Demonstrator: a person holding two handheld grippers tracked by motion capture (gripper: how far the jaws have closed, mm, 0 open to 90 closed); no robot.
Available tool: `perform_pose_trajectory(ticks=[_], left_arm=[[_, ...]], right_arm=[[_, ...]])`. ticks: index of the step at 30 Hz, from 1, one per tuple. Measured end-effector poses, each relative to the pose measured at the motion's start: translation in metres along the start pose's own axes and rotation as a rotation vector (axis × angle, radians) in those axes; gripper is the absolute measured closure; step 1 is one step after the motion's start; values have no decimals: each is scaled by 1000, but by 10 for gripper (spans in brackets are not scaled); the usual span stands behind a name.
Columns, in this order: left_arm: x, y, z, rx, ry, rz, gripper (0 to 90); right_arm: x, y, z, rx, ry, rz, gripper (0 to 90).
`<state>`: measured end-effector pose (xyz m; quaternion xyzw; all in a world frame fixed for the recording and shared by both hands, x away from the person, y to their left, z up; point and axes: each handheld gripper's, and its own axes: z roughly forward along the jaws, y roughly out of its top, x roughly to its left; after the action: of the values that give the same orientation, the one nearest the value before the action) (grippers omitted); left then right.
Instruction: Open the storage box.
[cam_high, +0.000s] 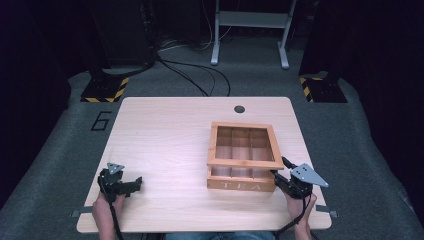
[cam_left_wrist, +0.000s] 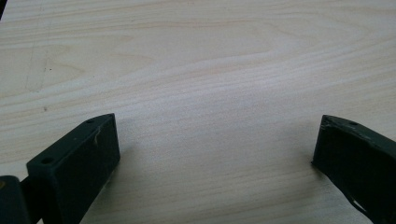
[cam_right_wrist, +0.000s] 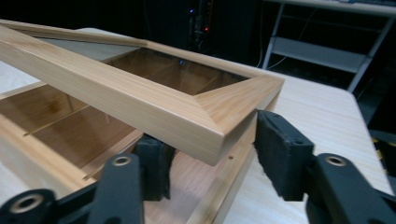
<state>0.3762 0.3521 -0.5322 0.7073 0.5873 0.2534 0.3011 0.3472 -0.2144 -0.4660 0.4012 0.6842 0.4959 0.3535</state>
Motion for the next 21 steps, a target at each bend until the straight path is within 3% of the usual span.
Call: perform_pose_trajectory(ticks=[14, 16, 18, 21], left_arm=[[0, 0, 0, 0, 0, 0, 4], [0, 0, 0, 0, 0, 0, 4], [0, 0, 0, 0, 0, 0, 4], [0, 0, 0, 0, 0, 0, 4]], right_arm=[[-4, 2, 2, -55, -22, 11, 580], [-6, 4, 1, -60, -27, 19, 625], [-10, 6, 2, -64, -6, 41, 629], [-10, 9, 3, -66, -11, 36, 630]])
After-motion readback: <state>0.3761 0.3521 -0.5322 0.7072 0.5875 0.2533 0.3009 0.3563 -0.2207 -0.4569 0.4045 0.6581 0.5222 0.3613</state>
